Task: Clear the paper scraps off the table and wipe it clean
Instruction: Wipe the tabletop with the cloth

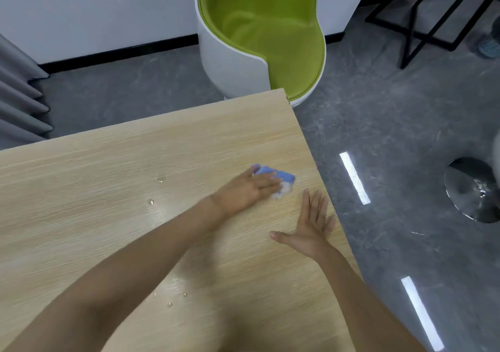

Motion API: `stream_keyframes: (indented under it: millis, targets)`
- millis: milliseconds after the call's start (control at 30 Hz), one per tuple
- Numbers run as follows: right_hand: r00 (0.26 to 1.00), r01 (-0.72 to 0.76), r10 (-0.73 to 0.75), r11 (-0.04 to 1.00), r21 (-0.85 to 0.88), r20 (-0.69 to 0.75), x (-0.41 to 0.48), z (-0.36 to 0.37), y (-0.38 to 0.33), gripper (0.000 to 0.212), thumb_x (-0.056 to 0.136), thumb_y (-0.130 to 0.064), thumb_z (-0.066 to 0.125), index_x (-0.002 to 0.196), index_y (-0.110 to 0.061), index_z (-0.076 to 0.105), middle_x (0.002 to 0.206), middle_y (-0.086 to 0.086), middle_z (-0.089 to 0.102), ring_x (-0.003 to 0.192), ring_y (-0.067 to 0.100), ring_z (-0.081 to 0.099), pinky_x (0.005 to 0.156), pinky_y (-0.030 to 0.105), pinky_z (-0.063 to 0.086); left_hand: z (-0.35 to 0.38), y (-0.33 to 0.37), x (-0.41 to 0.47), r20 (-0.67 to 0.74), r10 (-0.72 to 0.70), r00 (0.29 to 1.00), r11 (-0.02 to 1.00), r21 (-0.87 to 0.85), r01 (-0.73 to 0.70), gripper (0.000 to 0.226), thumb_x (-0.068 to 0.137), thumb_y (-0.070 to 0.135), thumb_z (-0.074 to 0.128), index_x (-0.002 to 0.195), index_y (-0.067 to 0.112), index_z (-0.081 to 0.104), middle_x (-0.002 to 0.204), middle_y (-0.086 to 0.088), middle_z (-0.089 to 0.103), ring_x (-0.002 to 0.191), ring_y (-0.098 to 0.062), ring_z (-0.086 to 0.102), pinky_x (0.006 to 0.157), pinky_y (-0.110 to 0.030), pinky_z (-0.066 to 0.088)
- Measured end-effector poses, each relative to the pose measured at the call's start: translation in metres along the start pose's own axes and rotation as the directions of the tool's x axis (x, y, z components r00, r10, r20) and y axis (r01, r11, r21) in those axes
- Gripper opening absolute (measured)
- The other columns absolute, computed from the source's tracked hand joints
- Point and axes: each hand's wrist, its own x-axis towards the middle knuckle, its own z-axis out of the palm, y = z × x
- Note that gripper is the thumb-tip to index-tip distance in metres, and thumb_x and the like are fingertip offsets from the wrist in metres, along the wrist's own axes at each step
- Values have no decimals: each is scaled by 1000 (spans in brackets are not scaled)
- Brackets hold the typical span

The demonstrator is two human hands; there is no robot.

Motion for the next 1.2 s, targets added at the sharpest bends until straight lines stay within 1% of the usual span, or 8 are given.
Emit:
stream_keyframes:
  millis: [167, 400, 500, 600, 833, 967, 1100, 1200]
  targets:
    - [999, 28, -28, 1000, 7, -24, 2, 3, 4, 137, 64, -73, 65, 134, -27, -43, 134, 2, -56, 125, 20, -52, 105, 51, -27, -20, -23, 6, -94, -680, 727, 732, -145, 666, 48, 87, -9, 48, 131, 9, 56, 141, -11, 49, 136, -31, 38, 116, -41, 11]
    - [974, 85, -80, 996, 16, -214, -5, 16, 10, 135, 65, -77, 59, 141, -18, -35, 145, 4, -45, 132, 16, -45, 108, 46, -26, -11, 23, -13, 78, -29, 997, 1000, 9, 28, 40, 92, 9, 42, 128, 8, 59, 134, -14, 55, 126, -32, 50, 107, -49, 31]
    - [942, 112, -146, 986, -128, -302, -20, 28, 9, 116, 78, -78, 39, 138, -14, -37, 145, 9, -44, 134, 21, -41, 111, 48, -23, -33, -8, -13, 49, -340, 939, 940, 7, 340, 48, 95, 50, 43, 137, 27, 50, 148, -1, 41, 140, -19, 31, 113, -28, 15]
    - [918, 171, -230, 965, -201, -324, -45, 54, 16, 100, 83, -77, 18, 142, -14, -34, 150, 11, -36, 139, 23, -34, 114, 50, -16, -24, 17, 0, -45, -712, 700, 698, -146, 701, 46, 95, 7, 46, 140, 18, 46, 149, -4, 39, 140, -24, 31, 116, -36, 20]
    - [952, 48, -102, 981, -187, -290, -95, 108, 59, 93, 87, -71, 21, 151, -7, 1, 158, 18, -2, 146, 31, 2, 112, 53, 6, 17, 122, -20, 35, -100, 994, 973, -206, 105, 40, 104, 33, 30, 122, 21, 64, 126, 6, 61, 119, -8, 55, 104, -24, 38]
    - [966, 12, -58, 984, -180, -253, -105, 111, 74, 99, 82, -73, 25, 151, -9, -6, 158, 17, -10, 146, 29, -9, 113, 50, -2, -9, 74, -13, -73, -429, 900, 899, -136, 417, 23, 95, 38, 53, 111, 25, 64, 110, 20, 58, 110, -2, 49, 111, -28, 26]
    - [979, 21, -43, 993, -114, -198, -104, 107, 78, 108, 60, -88, -4, 133, -19, -44, 142, 4, -48, 129, 15, -48, 112, 45, -22, 11, 102, -7, -146, -678, 721, 734, -79, 675, 42, 98, 10, 41, 140, 13, 45, 146, -6, 42, 141, -26, 29, 119, -44, 11]
    - [987, 25, -39, 995, -95, -154, -104, 103, 77, 108, 52, -90, -17, 129, -21, -46, 136, 2, -54, 125, 14, -52, 111, 45, -23, 39, 145, -24, -28, -212, 977, 972, 100, 214, 43, 94, 14, 39, 136, 12, 49, 139, -10, 52, 130, -30, 47, 103, -56, 38]
